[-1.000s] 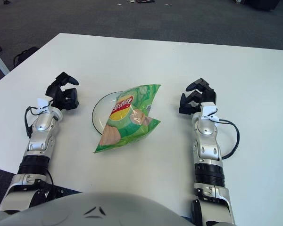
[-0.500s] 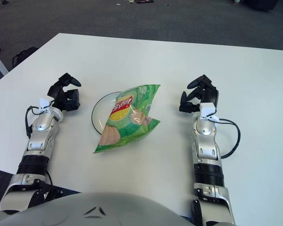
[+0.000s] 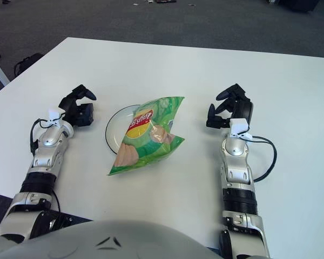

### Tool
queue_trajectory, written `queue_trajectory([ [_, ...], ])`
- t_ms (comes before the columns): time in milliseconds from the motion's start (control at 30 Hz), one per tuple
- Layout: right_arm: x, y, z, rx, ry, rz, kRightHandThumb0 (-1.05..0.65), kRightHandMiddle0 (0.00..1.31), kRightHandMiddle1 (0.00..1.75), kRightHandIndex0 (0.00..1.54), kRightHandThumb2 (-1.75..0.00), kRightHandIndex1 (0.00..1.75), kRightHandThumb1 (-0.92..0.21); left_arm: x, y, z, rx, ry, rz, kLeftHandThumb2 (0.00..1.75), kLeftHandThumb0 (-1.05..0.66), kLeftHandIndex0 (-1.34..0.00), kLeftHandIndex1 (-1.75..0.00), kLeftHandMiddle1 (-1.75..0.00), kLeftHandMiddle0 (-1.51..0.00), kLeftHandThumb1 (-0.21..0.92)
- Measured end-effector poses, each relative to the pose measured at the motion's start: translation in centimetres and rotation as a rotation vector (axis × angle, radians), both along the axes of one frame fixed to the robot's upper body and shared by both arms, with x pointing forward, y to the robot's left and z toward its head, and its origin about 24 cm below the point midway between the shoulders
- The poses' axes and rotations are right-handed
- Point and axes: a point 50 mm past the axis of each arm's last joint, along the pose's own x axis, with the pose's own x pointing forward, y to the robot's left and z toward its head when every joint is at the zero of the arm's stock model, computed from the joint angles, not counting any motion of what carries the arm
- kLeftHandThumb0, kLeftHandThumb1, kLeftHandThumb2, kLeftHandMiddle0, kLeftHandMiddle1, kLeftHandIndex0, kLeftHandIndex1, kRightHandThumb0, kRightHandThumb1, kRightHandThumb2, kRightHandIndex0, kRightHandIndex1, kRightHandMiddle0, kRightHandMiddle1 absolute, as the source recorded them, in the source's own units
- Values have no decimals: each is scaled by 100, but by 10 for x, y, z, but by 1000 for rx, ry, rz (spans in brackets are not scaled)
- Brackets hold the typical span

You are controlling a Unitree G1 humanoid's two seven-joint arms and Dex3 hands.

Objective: Put the snack into the plate.

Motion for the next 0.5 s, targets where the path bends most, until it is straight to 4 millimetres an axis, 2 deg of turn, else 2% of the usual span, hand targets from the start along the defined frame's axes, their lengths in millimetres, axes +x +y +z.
queue_trajectory([
  [500,-11,-4,1,-4,-17,-48,-1,67,175,89,-175,175,6,12,-8,1,-1,2,-58,121,-45,-55,-175,-175,-123,40],
])
